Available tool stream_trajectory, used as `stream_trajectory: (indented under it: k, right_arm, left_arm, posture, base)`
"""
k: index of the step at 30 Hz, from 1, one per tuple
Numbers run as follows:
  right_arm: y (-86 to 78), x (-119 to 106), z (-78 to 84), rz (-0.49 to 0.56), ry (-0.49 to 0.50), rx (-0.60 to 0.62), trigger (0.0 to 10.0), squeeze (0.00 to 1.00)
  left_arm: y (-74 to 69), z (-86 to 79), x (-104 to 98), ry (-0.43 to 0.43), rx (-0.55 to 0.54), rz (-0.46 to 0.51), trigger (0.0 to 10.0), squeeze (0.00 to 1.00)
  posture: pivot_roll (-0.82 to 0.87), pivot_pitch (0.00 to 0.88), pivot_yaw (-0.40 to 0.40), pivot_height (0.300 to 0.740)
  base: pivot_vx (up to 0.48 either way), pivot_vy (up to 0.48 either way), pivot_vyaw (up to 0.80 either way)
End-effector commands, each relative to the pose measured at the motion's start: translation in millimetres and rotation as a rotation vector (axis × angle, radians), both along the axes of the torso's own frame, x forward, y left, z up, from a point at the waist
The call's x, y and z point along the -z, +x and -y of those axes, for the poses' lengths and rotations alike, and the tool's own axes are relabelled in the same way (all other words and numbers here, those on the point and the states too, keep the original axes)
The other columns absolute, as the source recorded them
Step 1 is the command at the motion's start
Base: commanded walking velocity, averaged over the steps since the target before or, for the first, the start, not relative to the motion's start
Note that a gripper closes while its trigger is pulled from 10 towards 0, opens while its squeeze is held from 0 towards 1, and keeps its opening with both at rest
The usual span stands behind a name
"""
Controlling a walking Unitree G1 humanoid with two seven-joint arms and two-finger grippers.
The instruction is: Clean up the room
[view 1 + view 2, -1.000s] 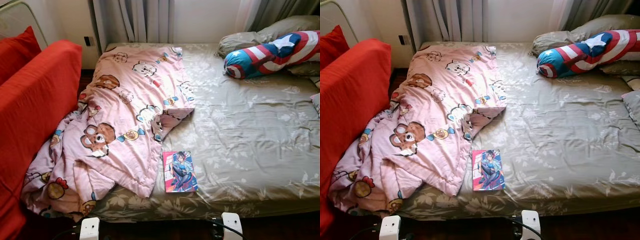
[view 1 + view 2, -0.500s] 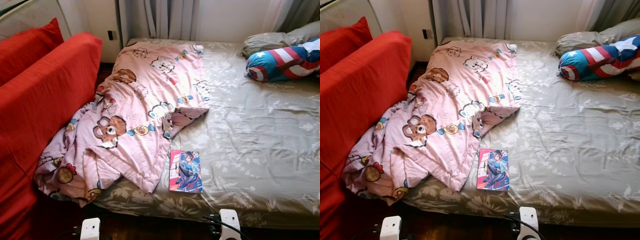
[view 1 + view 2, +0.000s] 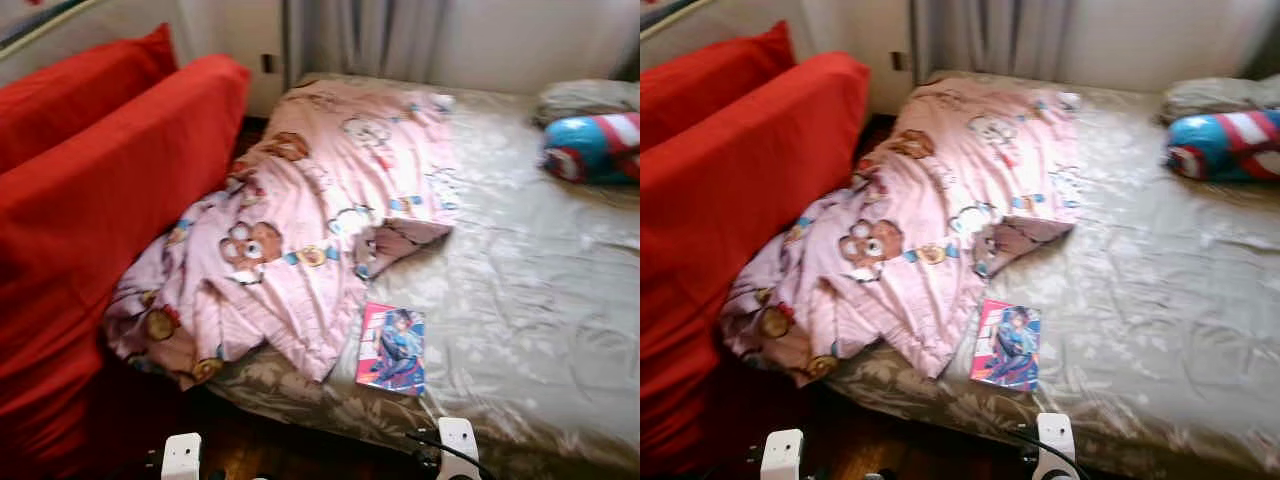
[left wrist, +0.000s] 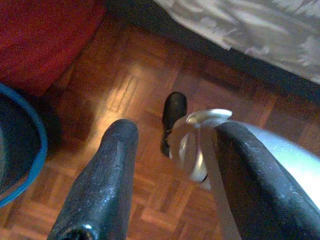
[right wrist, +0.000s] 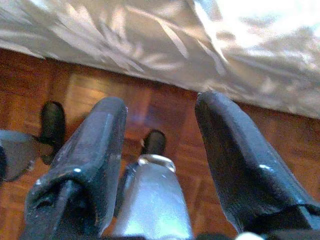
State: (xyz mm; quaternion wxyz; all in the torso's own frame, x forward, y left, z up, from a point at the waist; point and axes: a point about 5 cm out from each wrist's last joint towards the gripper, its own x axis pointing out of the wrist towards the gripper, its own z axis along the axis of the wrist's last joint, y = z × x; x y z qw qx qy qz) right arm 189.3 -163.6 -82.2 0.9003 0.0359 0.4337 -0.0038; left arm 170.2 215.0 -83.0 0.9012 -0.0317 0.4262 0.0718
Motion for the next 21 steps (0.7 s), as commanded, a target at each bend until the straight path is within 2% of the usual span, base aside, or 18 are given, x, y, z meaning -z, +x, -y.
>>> stream_trajectory:
  k: [1, 8, 14, 21]
  right_arm:
    - [-7.9, 3.5, 4.5, -0.021, -0.003, 0.018, 10.0, 0.00]
    - [-5.1, 1.9, 4.1, -0.002, -0.009, -0.004, 10.0, 0.00]
    - [-2.6, 0.7, 2.9, 0.007, -0.002, 0.003, 10.0, 0.00]
    - [-0.3, -0.6, 5.1, 0.015, 0.001, 0.026, 10.0, 0.00]
  left_arm:
    - [-3.1, 2.1, 2.1, -0.011, 0.000, -0.017, 10.0, 0.00]
    - [-3.4, 2.5, 2.3, -0.013, 0.004, -0.017, 10.0, 0.00]
    - [-3.0, 2.7, 2.2, -0.013, 0.007, -0.017, 10.0, 0.00]
    - [-2.3, 2.7, 1.9, -0.012, 0.007, -0.016, 10.0, 0.00]
  posture:
    - [0.07, 0.103, -0.041, 0.740]
    - [0.07, 0.094, -0.042, 0.740]
    - [0.07, 0.091, -0.042, 0.740]
    - [0.07, 0.095, -0.044, 0.740]
  base:
    - [0.000, 0.000, 0.00]
    - [0.000, 0.000, 0.00]
    - [0.000, 0.000, 0.66]
    - [0.000, 0.000, 0.00]
